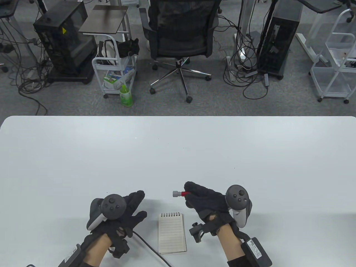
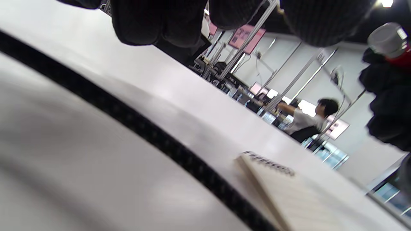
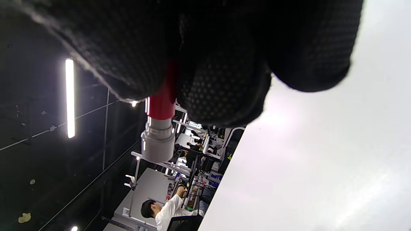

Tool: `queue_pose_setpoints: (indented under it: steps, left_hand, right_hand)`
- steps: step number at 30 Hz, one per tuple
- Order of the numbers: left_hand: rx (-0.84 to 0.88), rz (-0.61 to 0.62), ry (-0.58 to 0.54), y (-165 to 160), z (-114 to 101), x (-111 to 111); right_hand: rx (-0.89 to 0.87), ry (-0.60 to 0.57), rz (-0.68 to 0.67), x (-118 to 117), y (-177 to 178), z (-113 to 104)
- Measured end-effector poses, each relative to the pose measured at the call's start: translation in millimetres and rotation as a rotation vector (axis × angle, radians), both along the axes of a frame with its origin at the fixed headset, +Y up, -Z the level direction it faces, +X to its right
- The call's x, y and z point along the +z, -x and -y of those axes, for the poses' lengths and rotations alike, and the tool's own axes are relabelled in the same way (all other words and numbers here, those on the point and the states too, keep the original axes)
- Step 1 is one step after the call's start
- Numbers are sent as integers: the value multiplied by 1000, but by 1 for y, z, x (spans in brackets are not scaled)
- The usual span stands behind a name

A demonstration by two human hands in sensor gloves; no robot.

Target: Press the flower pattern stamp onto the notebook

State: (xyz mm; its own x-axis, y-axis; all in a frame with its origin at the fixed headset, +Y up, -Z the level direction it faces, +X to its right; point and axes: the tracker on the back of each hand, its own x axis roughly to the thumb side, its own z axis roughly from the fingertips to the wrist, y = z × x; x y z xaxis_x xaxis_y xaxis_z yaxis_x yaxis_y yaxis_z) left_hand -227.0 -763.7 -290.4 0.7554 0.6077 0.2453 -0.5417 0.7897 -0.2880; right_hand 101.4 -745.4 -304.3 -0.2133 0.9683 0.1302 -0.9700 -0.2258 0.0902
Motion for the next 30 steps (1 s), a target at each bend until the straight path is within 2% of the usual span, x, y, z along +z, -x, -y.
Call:
queue_pose_setpoints:
  steps: [7,12,22,30]
  left_hand:
    - [296,-27,-28,-40,-13,3]
    - [425,-38,-91,-49,-18,6]
    - [522,-36,-129,-49,-20,6]
    - [531,-47,-104,-47,-19,5]
  right_hand:
    - [-24,2,-35,4,5,3]
    - [-39,32,-72,5,8,9]
    - [1,36,-129,8,26,16]
    - [5,34,-137,9,32,19]
